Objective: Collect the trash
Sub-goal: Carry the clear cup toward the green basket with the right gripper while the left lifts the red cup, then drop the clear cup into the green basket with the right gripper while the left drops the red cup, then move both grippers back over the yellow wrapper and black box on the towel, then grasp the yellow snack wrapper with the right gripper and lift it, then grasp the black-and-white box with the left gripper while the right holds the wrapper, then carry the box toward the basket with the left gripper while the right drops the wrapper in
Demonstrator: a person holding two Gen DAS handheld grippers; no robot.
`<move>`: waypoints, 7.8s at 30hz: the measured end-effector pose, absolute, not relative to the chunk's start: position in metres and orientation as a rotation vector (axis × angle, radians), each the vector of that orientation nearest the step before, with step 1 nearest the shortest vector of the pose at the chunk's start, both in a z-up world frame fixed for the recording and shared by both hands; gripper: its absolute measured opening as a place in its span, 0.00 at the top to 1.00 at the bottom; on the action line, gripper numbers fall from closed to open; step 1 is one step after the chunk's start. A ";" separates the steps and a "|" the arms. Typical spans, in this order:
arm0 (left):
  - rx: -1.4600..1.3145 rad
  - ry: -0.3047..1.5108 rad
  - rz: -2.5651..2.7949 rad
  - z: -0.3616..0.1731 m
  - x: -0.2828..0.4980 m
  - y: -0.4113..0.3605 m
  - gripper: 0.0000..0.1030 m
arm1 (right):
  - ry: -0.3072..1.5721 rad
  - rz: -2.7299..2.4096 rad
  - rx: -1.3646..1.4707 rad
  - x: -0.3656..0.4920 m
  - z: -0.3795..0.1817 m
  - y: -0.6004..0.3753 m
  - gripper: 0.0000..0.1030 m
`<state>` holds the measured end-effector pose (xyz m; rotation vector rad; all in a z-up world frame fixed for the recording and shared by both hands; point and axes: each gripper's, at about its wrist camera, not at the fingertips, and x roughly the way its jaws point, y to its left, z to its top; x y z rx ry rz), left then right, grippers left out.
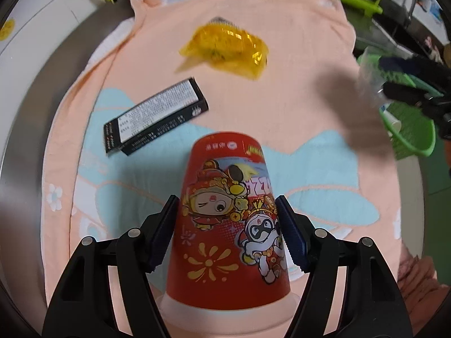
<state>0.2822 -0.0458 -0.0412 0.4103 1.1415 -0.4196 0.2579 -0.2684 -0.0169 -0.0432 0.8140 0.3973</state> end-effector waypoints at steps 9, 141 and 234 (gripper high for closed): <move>0.398 1.070 -0.441 -0.019 0.270 -0.062 0.35 | 0.809 0.313 -0.015 0.237 -0.018 -0.315 0.41; 0.381 0.927 -0.469 -0.021 0.356 -0.014 0.10 | 0.966 0.473 -0.146 0.434 -0.061 -0.173 0.51; 0.364 0.922 -0.815 -0.002 0.260 -0.214 0.53 | 0.968 0.019 0.122 0.202 -0.066 -0.470 0.39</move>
